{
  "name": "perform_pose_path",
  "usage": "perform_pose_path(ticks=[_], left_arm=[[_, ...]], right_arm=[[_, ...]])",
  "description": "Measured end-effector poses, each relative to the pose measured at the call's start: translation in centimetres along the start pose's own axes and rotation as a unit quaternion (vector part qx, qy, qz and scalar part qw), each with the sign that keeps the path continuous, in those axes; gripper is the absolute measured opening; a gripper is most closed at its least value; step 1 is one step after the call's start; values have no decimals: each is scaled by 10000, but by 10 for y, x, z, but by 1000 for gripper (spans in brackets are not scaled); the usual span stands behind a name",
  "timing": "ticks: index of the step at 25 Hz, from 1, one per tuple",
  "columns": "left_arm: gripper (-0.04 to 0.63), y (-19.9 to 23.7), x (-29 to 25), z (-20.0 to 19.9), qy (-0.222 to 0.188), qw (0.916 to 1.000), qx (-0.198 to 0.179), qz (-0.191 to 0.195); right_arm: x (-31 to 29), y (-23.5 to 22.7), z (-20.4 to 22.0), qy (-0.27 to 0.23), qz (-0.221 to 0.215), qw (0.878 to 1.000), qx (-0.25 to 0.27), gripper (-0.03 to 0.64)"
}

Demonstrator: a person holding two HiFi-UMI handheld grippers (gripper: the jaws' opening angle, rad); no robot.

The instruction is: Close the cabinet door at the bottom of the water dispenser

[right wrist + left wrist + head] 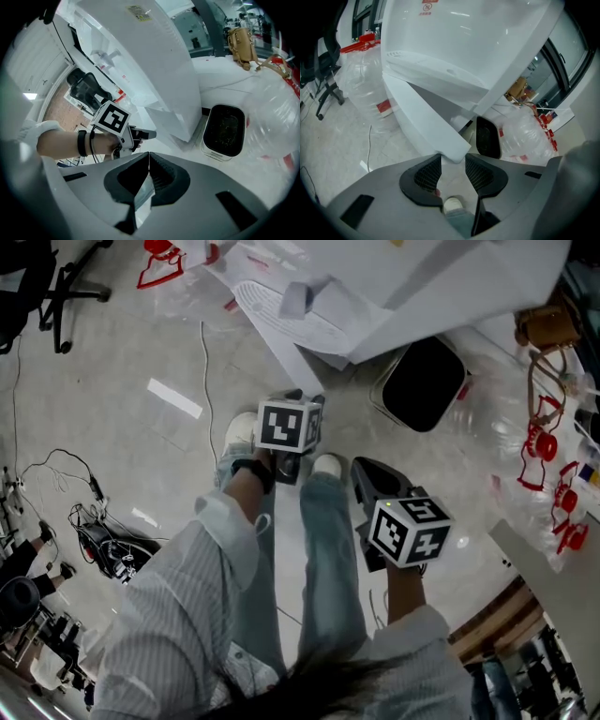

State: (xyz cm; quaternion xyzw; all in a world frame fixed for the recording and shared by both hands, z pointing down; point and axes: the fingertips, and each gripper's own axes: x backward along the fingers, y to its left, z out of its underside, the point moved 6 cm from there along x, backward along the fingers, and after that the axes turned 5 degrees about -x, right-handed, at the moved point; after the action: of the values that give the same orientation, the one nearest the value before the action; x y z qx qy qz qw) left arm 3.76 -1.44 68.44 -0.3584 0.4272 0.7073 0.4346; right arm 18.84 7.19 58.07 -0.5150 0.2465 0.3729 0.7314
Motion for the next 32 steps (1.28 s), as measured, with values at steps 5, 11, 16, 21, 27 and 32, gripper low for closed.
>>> perform_pose_path(ticks=[5, 11, 16, 21, 27, 32], left_arm=[[167, -9, -6, -7, 100, 9997, -214, -65], [167, -17, -12, -17, 143, 9994, -305, 4], [167, -22, -18, -25, 146, 9985, -516, -48], [168, -32, -24, -37, 110, 9975, -694, -14], [169, -40, -29, -46, 49, 9978, -666, -26], [169, -49, -35, -60, -100, 9971, -746, -56]], right_arm=[[4, -6, -2, -67, 34, 9999, -90, 14], [6, -13, -2, -75, 122, 9998, -99, 14], [6, -12, -3, -111, 116, 9998, -143, 14], [10, -17, -8, -215, 94, 9994, -244, 14], [14, -30, -11, -268, 95, 9989, -367, 14], [18, -43, -11, -276, 127, 9986, -424, 14]])
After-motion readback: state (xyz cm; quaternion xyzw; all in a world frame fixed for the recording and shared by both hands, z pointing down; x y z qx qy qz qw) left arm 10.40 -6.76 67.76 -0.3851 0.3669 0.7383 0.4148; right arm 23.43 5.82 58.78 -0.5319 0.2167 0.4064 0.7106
